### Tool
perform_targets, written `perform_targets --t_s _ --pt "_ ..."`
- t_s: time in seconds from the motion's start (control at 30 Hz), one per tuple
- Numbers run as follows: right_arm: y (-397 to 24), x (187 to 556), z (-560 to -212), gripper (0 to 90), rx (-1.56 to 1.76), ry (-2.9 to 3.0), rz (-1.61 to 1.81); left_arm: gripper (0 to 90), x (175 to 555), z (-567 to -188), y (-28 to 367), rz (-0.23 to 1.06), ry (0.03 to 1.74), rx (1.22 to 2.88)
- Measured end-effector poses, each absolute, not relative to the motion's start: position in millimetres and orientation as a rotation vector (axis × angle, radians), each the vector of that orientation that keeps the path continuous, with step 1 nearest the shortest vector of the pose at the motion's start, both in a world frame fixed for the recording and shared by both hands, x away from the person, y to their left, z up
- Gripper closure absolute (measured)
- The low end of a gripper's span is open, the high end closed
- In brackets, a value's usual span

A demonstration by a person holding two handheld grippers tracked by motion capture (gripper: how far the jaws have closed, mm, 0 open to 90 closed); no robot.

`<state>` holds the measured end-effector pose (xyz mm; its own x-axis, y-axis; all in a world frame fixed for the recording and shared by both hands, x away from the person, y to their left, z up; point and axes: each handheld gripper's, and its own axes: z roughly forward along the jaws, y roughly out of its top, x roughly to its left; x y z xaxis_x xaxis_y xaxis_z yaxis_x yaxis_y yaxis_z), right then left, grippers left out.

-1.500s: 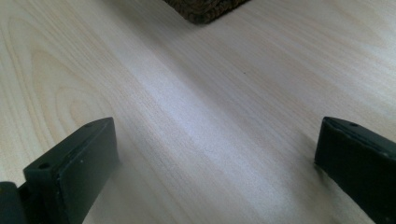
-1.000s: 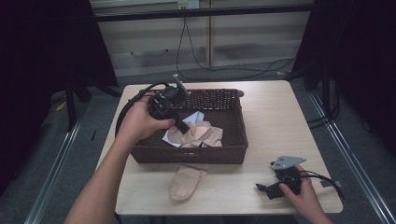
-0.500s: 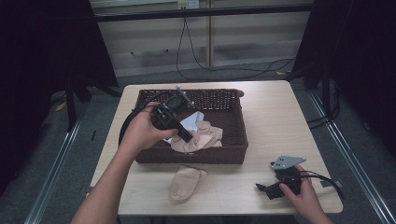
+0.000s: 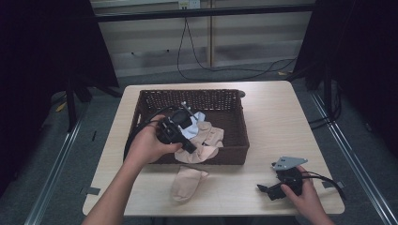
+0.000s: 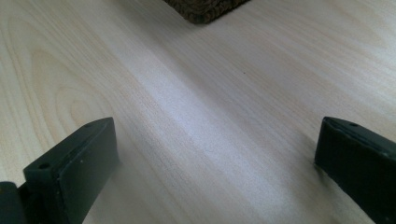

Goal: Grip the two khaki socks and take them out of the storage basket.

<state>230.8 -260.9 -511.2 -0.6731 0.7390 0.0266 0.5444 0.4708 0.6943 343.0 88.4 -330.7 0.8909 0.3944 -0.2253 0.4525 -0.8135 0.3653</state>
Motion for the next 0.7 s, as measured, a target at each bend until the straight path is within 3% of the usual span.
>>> perform_targets --t_s 0.17,0.27,0.3,0.33,0.57,0.7 --pt "-261 231 -511 0.0 1.095 2.444 1.004 77.0 336 -343 87 -0.178 0.596 2.638" --pt "-261 231 -511 0.0 1.096 2.444 1.004 52.6 332 -352 85 -0.143 0.586 2.668" --pt "-261 231 -511 0.0 1.096 2.443 1.0 38.5 331 -353 84 -0.134 0.607 2.668" --pt "-261 231 -511 0.0 1.096 2.443 1.0 30.6 331 -355 85 -0.134 0.609 2.67" --pt "-261 231 -511 0.0 1.096 2.443 0.999 10.6 326 -364 90 -0.117 0.627 2.67" --pt "-261 231 -511 0.0 1.096 2.444 1.001 6.6 320 -368 95 -0.096 0.613 2.686"
